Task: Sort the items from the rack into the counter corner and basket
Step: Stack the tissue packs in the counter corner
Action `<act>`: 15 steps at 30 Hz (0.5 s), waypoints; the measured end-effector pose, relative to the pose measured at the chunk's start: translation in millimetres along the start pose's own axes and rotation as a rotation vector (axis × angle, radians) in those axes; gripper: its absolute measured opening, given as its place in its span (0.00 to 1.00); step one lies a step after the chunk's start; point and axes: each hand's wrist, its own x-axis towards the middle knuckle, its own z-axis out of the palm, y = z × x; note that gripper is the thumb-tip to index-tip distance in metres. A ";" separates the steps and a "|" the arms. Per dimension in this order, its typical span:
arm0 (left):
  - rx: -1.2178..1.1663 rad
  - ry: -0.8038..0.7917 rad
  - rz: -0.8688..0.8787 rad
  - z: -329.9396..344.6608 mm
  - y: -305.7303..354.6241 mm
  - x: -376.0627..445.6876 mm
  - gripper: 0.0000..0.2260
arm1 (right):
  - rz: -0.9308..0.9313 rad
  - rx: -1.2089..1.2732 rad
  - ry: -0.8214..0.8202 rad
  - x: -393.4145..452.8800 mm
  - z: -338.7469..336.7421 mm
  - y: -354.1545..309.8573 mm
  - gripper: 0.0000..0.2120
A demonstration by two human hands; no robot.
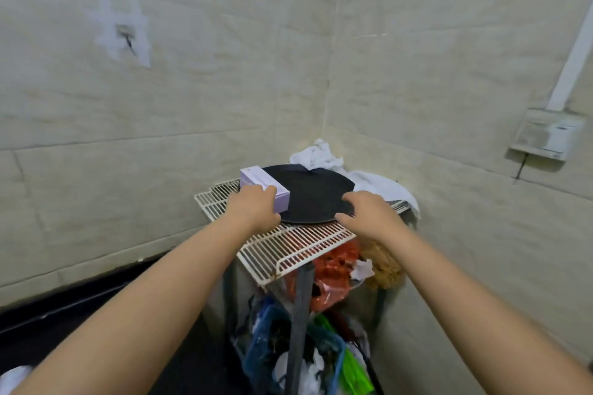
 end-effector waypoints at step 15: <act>-0.194 -0.126 -0.513 65.5 16.0 191.0 0.33 | -0.235 -0.072 -0.084 213.8 56.4 53.9 0.17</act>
